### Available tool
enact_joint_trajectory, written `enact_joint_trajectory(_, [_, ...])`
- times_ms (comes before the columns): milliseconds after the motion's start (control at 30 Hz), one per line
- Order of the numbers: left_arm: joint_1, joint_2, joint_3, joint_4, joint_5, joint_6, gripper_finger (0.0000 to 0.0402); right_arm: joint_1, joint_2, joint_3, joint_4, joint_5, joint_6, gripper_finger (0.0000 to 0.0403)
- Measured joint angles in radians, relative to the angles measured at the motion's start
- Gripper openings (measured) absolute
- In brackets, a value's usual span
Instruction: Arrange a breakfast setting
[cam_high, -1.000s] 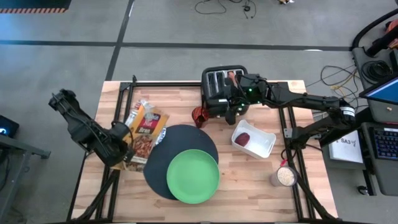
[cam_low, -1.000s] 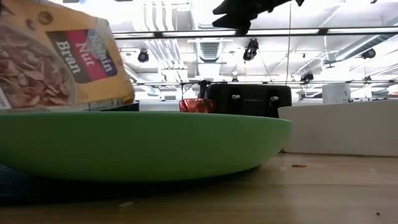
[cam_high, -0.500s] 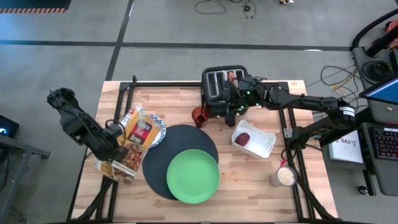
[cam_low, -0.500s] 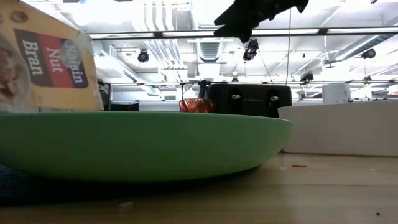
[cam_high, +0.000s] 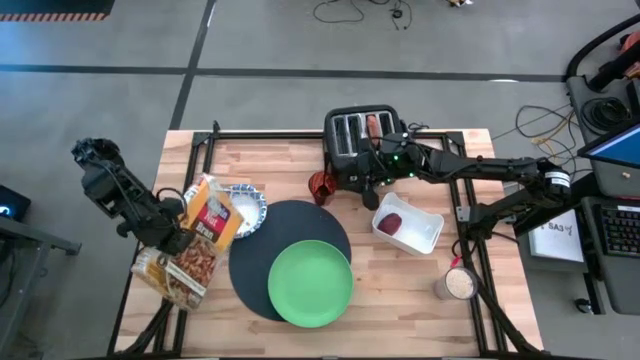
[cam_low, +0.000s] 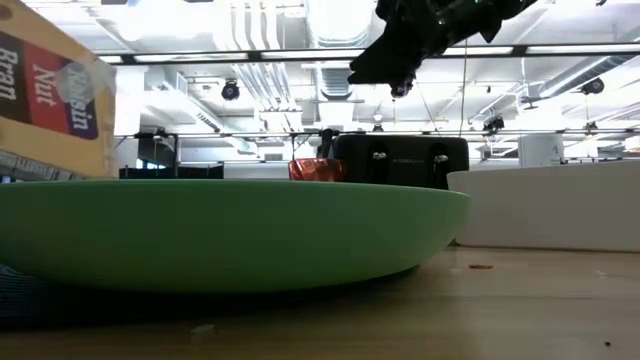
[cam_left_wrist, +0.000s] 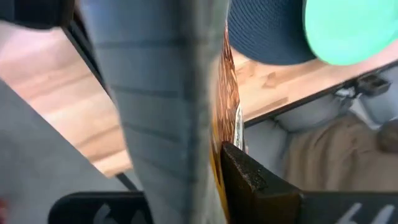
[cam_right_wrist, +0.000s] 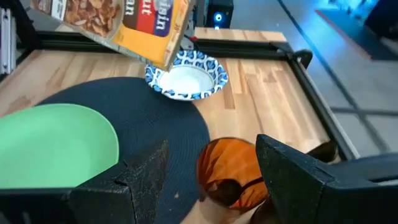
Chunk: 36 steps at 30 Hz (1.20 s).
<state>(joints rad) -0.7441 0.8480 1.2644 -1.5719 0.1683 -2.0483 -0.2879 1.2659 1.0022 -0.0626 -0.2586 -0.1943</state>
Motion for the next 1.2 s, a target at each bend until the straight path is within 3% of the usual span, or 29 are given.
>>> enact_joint_trajectory(267, [0.0, -0.027, 0.029, -0.001, -0.052, -0.113, 0.0, -0.045, -0.001, -0.014, -0.002, -0.002, -0.078, 0.0233])
enact_joint_trajectory(500, [0.002, -0.044, 0.031, 0.0, -0.075, -0.202, 0.0, -0.157, -0.024, -0.014, 0.012, -0.002, -0.121, 0.0233])
enact_joint_trajectory(700, [0.003, -0.023, 0.029, 0.001, -0.08, -0.209, 0.0, -0.231, -0.044, -0.024, 0.04, -0.066, -0.059, 0.0233])
enact_joint_trajectory(1067, [0.006, 0.007, 0.029, 0.001, -0.108, -0.181, 0.0, -0.243, -0.031, -0.033, 0.078, -0.087, -0.07, 0.0233])
enact_joint_trajectory(1200, [0.006, 0.017, 0.029, 0.002, -0.099, -0.09, 0.0, -0.243, -0.031, -0.033, 0.08, -0.086, -0.068, 0.0233])
